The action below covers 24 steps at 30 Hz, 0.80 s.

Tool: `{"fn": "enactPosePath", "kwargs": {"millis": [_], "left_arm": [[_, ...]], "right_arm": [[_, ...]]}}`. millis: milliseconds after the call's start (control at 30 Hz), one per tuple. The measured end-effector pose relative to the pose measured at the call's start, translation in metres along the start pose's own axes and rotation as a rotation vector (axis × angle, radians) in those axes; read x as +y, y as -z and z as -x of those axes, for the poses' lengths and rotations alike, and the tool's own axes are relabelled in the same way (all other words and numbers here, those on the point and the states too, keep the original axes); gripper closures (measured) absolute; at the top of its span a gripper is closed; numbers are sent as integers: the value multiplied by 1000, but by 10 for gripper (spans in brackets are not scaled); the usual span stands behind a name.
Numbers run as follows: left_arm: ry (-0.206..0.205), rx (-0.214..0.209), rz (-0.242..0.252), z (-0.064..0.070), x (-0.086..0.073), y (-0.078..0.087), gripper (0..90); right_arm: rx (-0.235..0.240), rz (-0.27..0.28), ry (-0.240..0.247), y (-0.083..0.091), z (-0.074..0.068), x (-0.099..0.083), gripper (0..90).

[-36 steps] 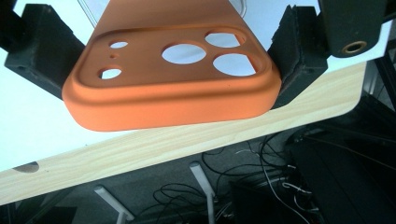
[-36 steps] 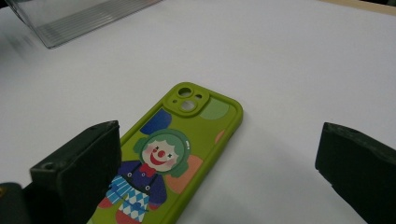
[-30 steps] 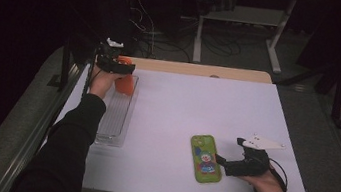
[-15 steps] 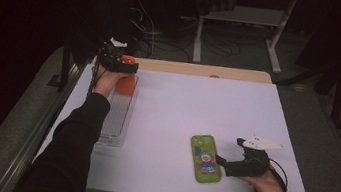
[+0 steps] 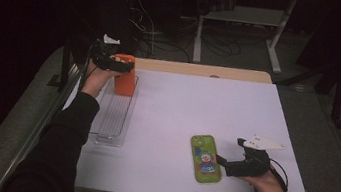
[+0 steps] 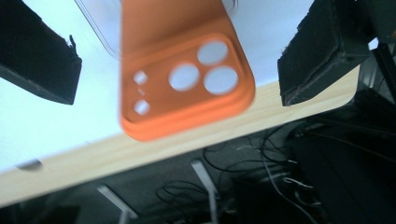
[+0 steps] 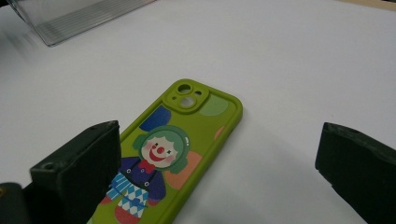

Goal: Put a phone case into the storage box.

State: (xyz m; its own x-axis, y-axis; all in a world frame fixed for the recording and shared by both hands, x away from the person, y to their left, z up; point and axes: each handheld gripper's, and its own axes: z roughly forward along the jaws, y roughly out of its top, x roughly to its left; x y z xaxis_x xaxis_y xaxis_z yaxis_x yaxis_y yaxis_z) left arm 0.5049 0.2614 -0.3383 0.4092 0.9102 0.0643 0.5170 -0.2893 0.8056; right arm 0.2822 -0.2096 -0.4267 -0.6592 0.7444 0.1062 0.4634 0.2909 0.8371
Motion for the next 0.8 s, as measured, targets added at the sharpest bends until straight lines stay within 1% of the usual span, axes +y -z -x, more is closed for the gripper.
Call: {"fn": "enactPosePath", "kwargs": {"millis": [133, 167, 267, 400, 433, 500, 533, 600, 667, 733, 800], "left_arm": [[-42, -67, 4, 7, -2, 17, 0], [-51, -97, 2, 11, -3, 22, 0], [-77, -158, -1, 21, -7, 32, 0], [-99, -237, 18, 39, -12, 45, 0], [-111, -258, 17, 43, -12, 48, 0], [-118, -293, 22, 51, -14, 53, 0], [-133, -314, 17, 56, -15, 56, 0], [-135, -351, 25, 66, -18, 59, 0], [-159, -373, 19, 73, -21, 61, 0], [-155, -394, 20, 81, -23, 63, 0], [-168, -415, 20, 87, -26, 64, 0]], "right_arm": [[0, -4, -1, 0, 0, 0, 0], [0, -5, 0, 0, 0, 0, 0], [-5, -5, -4, 1, -1, 1, 0], [-7, -6, -2, 1, -2, 1, 0], [-9, -3, 6, 0, -1, 1, 0], [-9, -8, 1, 0, -2, 1, 0], [-9, -10, 2, 0, -2, 1, 0], [-9, -10, 1, 0, -2, 1, 0], [-10, -10, 0, 1, -2, 1, 0], [-9, -11, 0, 1, -2, 1, 0], [-9, -13, -3, 1, -2, 1, 0]]}}
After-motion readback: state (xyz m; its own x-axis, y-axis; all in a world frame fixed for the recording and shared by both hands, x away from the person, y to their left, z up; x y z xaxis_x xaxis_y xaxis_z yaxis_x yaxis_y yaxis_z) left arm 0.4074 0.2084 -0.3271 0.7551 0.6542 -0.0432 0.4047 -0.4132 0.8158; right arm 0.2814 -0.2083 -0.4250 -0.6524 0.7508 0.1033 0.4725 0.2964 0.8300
